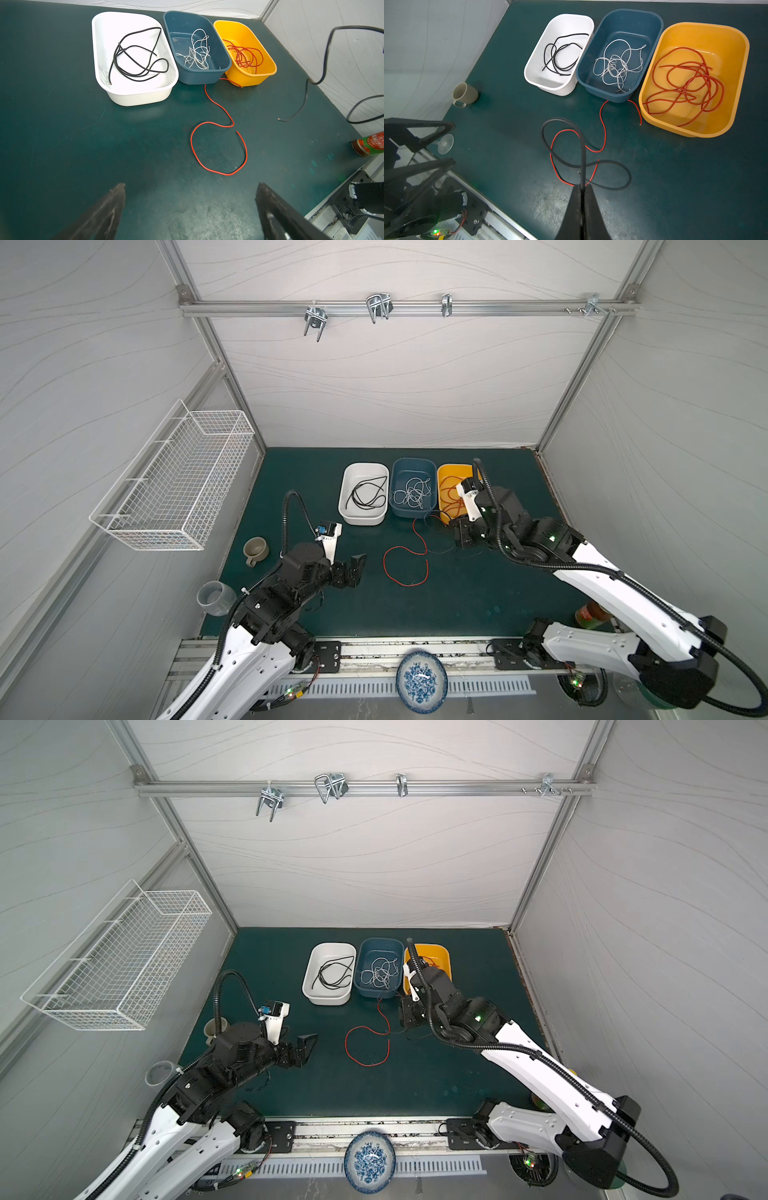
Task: Untangle the cables
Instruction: 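Carry the black wire over the white bin with the right gripper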
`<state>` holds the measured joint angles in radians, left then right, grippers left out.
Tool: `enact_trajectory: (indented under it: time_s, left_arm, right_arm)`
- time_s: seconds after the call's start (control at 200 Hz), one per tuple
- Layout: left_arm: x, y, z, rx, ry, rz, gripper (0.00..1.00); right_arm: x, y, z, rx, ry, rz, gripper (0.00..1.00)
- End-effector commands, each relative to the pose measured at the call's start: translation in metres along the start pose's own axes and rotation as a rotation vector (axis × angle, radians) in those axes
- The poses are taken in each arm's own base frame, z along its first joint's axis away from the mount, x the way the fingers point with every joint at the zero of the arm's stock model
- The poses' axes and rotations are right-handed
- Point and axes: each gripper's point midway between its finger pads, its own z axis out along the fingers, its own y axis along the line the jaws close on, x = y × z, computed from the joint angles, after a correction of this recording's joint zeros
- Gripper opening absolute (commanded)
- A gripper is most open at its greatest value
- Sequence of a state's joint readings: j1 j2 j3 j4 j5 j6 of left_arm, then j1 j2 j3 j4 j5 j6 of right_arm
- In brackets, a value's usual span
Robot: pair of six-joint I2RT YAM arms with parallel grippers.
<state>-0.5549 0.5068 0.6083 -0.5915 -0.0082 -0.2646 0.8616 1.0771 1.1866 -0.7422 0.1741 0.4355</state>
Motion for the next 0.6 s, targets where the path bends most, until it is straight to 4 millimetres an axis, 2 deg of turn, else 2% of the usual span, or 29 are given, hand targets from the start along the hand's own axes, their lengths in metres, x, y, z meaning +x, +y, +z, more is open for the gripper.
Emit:
enact_trajectory:
  time_s: [0.0,0.135,0.315,0.59]
  left_arm:
    - [-0.014,-0.004,-0.002,0.009,-0.051,0.012,0.99]
    - [-0.016,0.0,-0.005,-0.013,-0.065,0.01,0.99]
    - [-0.02,0.009,-0.009,-0.063,-0.09,-0.003,0.99]
    - [-0.023,0.015,-0.013,-0.097,-0.116,-0.005,0.99]
  right_arm:
    - [0.008,0.001,-0.004,-0.023,0.013,-0.032,0.0]
    - [0.001,0.01,0.002,-0.059,0.003,-0.037,0.0]
    - [-0.018,0.032,0.022,-0.124,0.007,-0.048,0.0]
    - [-0.071,0.075,0.068,-0.211,-0.012,-0.085,0.0]
